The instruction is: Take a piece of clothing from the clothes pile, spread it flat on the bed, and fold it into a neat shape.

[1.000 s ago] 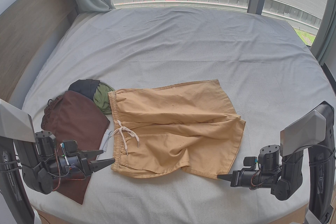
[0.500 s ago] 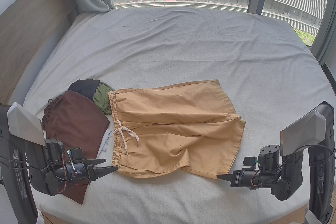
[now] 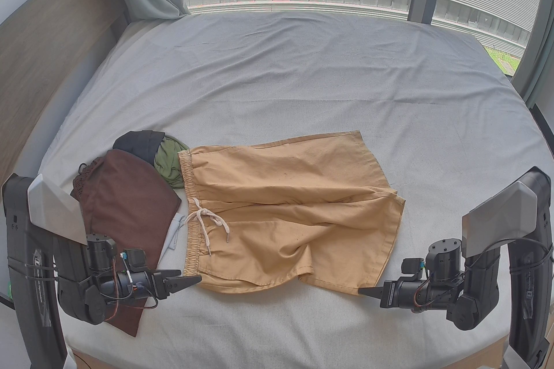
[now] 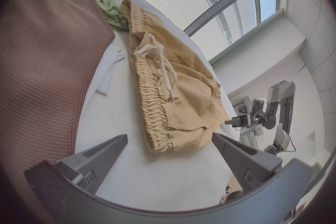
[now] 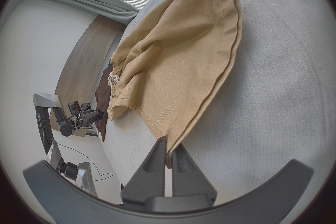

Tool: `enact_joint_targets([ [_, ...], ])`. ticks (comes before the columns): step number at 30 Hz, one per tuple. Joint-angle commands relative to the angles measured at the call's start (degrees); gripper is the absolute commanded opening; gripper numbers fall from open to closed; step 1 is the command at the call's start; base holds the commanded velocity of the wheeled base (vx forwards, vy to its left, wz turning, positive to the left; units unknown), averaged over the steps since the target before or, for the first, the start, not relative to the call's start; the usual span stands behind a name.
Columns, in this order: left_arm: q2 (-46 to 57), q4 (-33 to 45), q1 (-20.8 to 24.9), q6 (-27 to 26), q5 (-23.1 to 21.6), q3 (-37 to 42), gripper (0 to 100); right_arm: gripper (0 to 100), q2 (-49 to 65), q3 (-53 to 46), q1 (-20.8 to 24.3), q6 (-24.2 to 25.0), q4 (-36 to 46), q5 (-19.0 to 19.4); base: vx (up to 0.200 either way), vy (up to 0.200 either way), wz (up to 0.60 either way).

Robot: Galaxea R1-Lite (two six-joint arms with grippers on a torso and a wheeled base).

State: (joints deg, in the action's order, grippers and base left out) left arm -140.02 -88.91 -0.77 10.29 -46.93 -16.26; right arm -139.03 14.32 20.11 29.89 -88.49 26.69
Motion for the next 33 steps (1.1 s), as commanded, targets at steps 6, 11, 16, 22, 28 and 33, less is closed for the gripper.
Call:
enact_joint_targets([
  [6,-1.39,-0.04,3.23,4.30,4.39,-1.76,100,0,-0.01,0.00,-0.08,-0.01,-0.10,0.03,0.000,0.000,0.00],
  [11,-1.83,-0.13,3.58,4.48,4.39,-2.02,100,0,-0.01,0.00,-0.08,-0.01,-0.01,0.03,0.000,0.000,0.00],
  [16,-2.45,-0.13,3.76,4.48,4.48,-2.28,100,0,0.08,0.00,-0.08,-0.01,-0.01,0.03,0.000,0.000,0.00],
  [22,-2.63,-0.13,3.76,4.48,4.48,-2.90,0,0,-0.01,0.00,-0.08,-0.01,-0.01,0.03,0.000,0.000,0.00],
  [28,-2.71,-0.13,3.84,4.56,4.48,-3.25,0,0,0.25,-0.70,-0.08,-0.10,-0.01,0.12,0.000,0.000,0.00],
  [33,-2.71,-0.13,3.76,4.48,4.48,-3.16,0,0,0.69,-2.81,-0.69,-2.73,-0.01,0.21,0.000,0.000,0.00],
])
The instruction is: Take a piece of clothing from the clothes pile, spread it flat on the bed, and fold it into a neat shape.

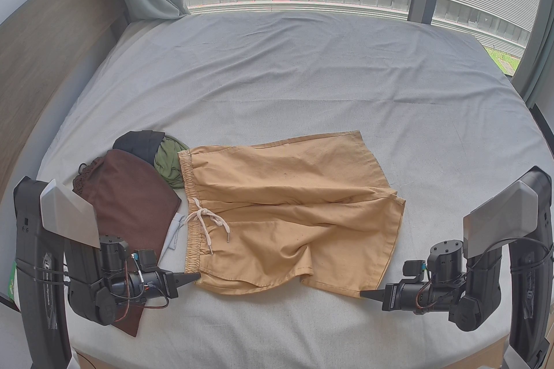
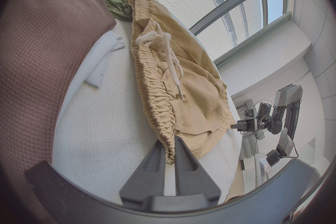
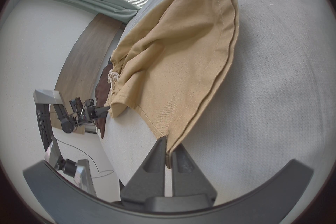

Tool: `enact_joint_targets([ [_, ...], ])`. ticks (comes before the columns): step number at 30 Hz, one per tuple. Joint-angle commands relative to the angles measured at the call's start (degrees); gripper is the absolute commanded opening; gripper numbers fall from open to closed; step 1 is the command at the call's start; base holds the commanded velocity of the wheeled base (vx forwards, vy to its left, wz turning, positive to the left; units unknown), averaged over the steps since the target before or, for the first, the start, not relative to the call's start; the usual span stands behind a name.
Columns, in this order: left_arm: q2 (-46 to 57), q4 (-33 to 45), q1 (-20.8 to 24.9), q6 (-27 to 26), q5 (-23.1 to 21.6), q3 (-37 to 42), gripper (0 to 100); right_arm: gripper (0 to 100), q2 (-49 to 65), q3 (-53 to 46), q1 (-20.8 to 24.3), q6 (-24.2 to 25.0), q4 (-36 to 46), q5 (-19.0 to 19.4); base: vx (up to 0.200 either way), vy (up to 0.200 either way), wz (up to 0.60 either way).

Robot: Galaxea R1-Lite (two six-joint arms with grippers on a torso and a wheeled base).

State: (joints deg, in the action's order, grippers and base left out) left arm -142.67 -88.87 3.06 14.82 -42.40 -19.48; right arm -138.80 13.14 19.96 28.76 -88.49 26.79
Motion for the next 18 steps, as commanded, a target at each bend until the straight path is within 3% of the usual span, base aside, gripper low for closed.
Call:
enact_joint_targets([
  [1,-0.07,-0.16,-0.07,-0.06,-0.05,0.06,0,0,0.55,-2.07,-1.06,-2.92,-0.01,0.19,0.000,0.000,0.00],
  [8,0.28,-0.16,-0.69,-0.59,-0.05,0.58,0,0,1.52,-5.06,-6.51,-12.67,0.07,0.36,0.000,0.000,0.00],
  [18,1.78,-0.16,-1.74,-0.67,-0.14,1.11,0,0,3.71,-6.81,-8.71,-13.03,0.07,0.80,0.000,0.000,0.00],
])
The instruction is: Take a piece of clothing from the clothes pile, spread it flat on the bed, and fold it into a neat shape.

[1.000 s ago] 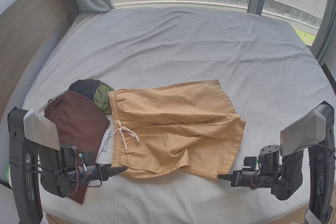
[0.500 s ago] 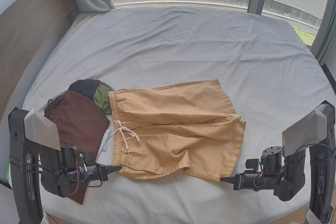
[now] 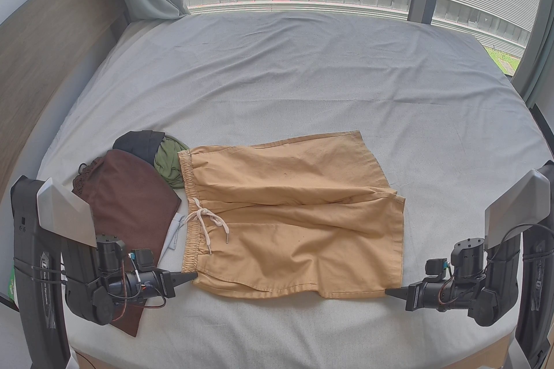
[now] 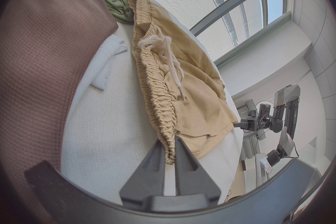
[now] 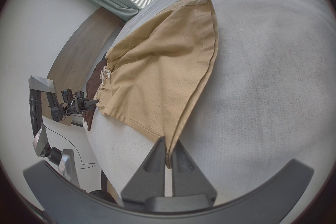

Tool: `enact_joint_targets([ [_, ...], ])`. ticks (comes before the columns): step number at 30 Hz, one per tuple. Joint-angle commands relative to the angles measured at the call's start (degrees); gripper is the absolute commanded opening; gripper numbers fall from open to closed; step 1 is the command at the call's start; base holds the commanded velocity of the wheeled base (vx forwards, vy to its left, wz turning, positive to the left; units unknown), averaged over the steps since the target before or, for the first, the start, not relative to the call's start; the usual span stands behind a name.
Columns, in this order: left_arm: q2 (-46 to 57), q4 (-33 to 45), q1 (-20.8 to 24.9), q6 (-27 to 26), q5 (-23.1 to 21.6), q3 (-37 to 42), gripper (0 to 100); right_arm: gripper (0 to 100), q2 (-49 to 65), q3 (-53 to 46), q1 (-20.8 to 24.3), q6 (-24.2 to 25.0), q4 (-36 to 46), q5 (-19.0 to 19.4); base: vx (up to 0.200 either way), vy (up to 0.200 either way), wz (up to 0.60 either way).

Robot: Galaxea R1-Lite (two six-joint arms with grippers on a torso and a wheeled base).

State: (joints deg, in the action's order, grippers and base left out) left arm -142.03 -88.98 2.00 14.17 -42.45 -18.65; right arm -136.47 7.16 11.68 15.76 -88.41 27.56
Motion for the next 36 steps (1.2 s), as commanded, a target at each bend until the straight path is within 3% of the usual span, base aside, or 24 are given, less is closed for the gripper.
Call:
enact_joint_targets([
  [1,1.50,-0.05,-0.86,0.07,-0.27,0.46,0,0,1.56,-1.09,-0.60,-0.03,0.08,0.12,0.000,0.000,0.00],
  [15,4.48,-0.05,-1.56,-0.81,-0.62,4.76,0,0,2.88,-3.55,-2.01,-1.08,0.08,1.09,0.000,0.000,0.00],
  [36,5.98,0.03,-2.79,-4.59,-3.17,10.39,0,0,3.67,-7.07,-2.89,-6.89,0.52,1.44,0.000,0.000,0.00],
])
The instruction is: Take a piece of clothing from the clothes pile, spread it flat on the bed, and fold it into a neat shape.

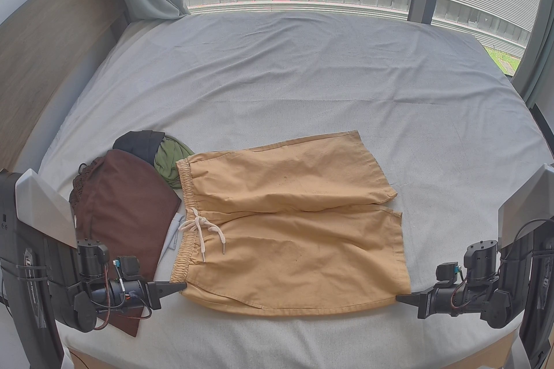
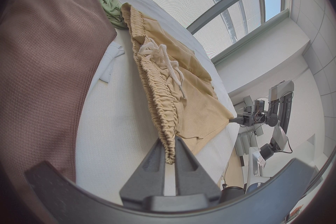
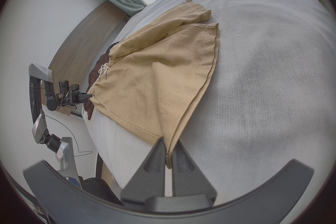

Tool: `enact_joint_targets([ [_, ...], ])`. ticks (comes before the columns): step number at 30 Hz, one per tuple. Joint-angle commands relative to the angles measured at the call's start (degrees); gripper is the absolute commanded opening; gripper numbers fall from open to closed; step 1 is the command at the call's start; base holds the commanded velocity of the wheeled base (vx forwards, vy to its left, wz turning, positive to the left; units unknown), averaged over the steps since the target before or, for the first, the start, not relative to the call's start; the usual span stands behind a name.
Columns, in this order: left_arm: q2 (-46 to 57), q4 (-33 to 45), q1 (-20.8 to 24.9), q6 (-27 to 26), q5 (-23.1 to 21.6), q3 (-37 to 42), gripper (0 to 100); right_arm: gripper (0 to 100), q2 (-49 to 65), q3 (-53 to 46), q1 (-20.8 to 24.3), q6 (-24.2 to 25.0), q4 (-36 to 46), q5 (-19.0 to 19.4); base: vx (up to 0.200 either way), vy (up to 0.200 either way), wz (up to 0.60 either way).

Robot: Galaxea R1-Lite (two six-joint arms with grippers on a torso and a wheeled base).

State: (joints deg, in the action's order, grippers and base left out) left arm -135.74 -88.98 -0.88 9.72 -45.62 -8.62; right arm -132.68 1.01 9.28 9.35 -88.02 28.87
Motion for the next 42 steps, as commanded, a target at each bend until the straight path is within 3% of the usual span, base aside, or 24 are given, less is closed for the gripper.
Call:
enact_joint_targets([
  [1,-0.31,0.03,0.09,-0.22,0.00,0.44,0,0,-0.12,-1.01,-0.66,-1.00,0.21,0.40,0.000,0.000,0.00],
  [7,-0.31,-0.05,0.09,-0.75,0.00,1.32,0,0,-0.56,-1.01,-1.37,-3.90,0.30,1.45,0.000,0.000,0.00],
  [14,-1.02,-0.05,-0.44,-6.55,-2.11,3.43,0,0,-1.00,-1.01,-2.33,-7.33,0.39,4.88,0.000,0.000,0.00],
  [23,-4.53,0.03,-4.40,-17.19,-5.01,4.05,0,0,-0.21,-1.01,-3.48,-10.67,2.32,5.41,0.000,0.000,0.00],
  [29,-5.15,0.03,-4.22,-19.56,-5.18,5.98,0,0,0.06,-1.01,-4.44,-14.98,6.89,8.13,0.000,0.000,0.00],
  [42,-7.08,-0.05,-5.19,-25.27,-8.26,7.39,0,0,1.55,-0.92,-5.50,-17.61,8.39,11.56,0.000,0.000,0.00],
])
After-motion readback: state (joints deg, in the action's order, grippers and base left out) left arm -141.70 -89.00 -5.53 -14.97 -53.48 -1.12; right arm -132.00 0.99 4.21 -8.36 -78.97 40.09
